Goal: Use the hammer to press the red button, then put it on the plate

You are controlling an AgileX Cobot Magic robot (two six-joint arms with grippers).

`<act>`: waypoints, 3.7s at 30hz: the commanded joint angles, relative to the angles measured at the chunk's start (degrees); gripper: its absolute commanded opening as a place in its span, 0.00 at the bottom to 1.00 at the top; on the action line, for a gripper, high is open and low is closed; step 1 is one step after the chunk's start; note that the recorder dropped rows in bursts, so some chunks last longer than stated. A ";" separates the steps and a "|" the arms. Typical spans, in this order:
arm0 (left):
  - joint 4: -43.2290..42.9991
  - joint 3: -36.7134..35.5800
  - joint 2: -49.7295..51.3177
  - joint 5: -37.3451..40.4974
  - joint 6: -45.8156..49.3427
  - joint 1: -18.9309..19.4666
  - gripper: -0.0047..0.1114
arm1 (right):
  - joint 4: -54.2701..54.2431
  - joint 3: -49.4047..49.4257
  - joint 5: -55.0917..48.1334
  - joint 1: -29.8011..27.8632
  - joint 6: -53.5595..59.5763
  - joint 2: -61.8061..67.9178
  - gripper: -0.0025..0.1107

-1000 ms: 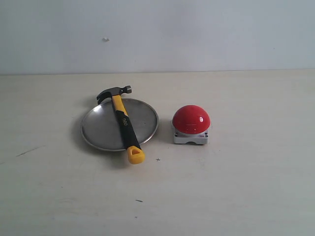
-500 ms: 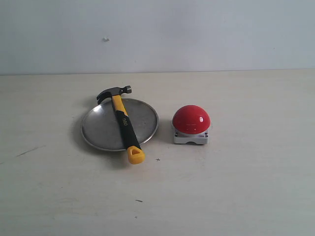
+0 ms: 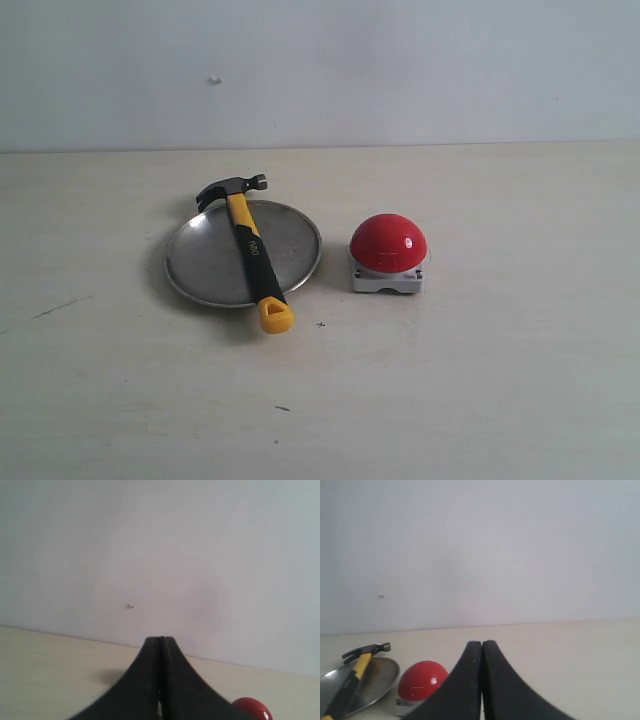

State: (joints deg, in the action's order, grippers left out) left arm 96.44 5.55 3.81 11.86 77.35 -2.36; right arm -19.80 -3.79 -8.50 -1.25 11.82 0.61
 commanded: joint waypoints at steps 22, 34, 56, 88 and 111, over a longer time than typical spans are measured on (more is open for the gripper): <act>-0.23 -0.15 -0.32 -0.40 0.27 0.03 0.04 | 19.80 3.79 0.98 -5.20 -21.25 -0.61 0.02; -0.23 -0.15 -0.32 -0.40 0.27 0.03 0.04 | 21.60 3.79 0.97 -5.20 -28.89 -0.61 0.02; 3.51 -3.31 -0.32 -13.72 5.25 0.03 0.04 | 21.60 3.79 0.97 -5.20 -29.00 -0.61 0.02; -104.79 -5.55 -0.41 -14.42 -85.22 0.03 0.04 | 21.60 3.79 0.97 -5.20 -28.99 -0.61 0.02; -106.07 -5.55 -0.41 -14.29 -85.09 0.03 0.04 | 21.60 3.79 0.97 -5.20 -28.99 -0.61 0.02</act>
State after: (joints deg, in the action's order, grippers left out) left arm -9.20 0.16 3.69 -1.68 -7.49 -2.36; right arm 1.14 -0.26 -7.65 -6.11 -17.23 0.39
